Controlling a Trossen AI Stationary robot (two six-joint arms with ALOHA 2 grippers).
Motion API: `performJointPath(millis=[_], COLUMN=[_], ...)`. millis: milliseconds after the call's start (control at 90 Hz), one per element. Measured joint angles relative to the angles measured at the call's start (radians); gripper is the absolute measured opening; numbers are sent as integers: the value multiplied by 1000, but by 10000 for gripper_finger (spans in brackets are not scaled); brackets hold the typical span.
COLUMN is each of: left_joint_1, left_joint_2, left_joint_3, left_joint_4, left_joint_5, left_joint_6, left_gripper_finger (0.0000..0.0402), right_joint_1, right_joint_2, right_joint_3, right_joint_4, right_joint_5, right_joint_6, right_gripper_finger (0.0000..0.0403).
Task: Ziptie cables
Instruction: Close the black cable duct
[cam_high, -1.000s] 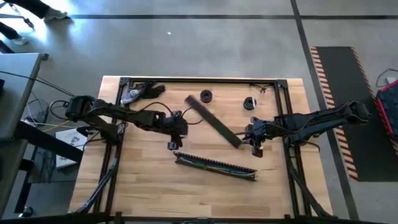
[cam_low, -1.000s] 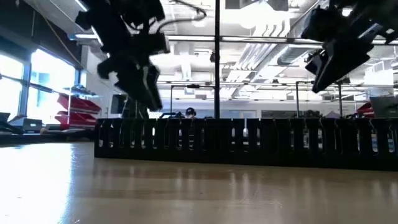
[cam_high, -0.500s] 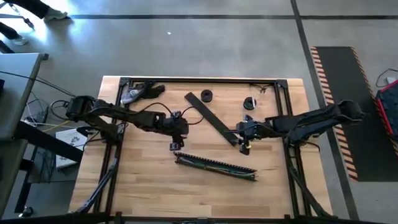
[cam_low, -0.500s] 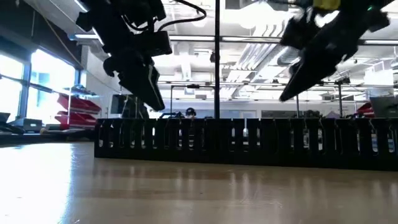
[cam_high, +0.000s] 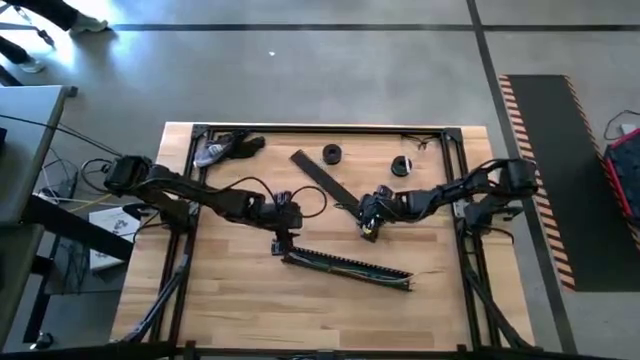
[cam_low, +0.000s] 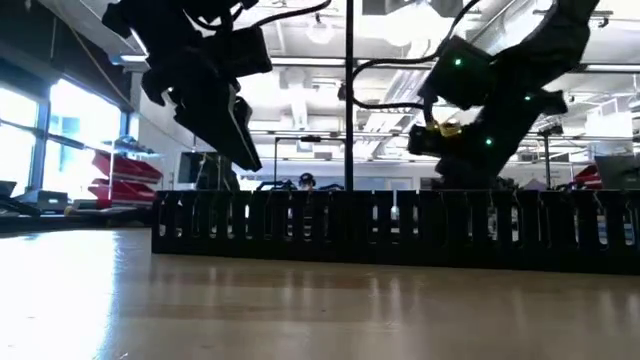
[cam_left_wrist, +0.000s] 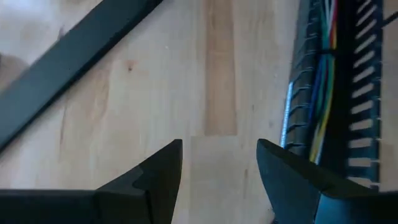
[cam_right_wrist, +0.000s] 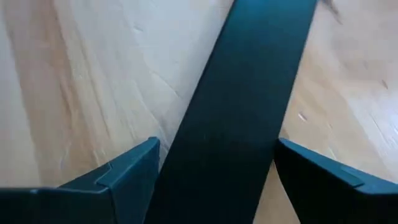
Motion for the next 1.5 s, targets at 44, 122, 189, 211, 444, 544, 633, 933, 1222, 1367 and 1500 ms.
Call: performJointPath(millis=[44, 122, 189, 211, 444, 544, 633, 933, 1222, 1367, 1500], left_joint_1=[-6, -15, -21, -21, -17, -16, -15, -10, -33, -47, -59], left_joint_2=[0, 0, 0, 0, 0, 0, 0, 0, 5, 26, 60], left_joint_3=[0, 0, 0, 0, 1, 1, 1, 1, 1, 1, 1], left_joint_4=[11, 26, 36, 39, 47, 63, 74, 116, 311, 402, 435], left_joint_5=[-4, -24, -51, -59, -125, -118, -123, -117, -106, -100, -78], left_joint_6=[-7, -11, -17, -22, -33, -18, -7, -54, -67, -66, -42], left_gripper_finger=[188, 188, 188, 188, 188, 193, 206, 240, 241, 241, 241], right_joint_1=[-7, -16, -20, -22, -28, -20, -19, -9, 43, 41, 40], right_joint_2=[0, -21, -50, -62, -169, -198, -230, -368, -415, -416, -413], right_joint_3=[0, 0, -4, -8, -14, -15, -18, -39, -372, -447, -494], right_joint_4=[-1, -14, -43, -60, -249, -291, -314, -230, 362, 451, 450], right_joint_5=[-19, -57, -78, -89, -129, -152, -178, -170, -79, -80, -83], right_joint_6=[-41, -131, -191, -208, -255, -274, -285, -260, -165, -161, -162], right_gripper_finger=[272, 251, 236, 233, 238, 248, 255, 259, 260, 260, 260])
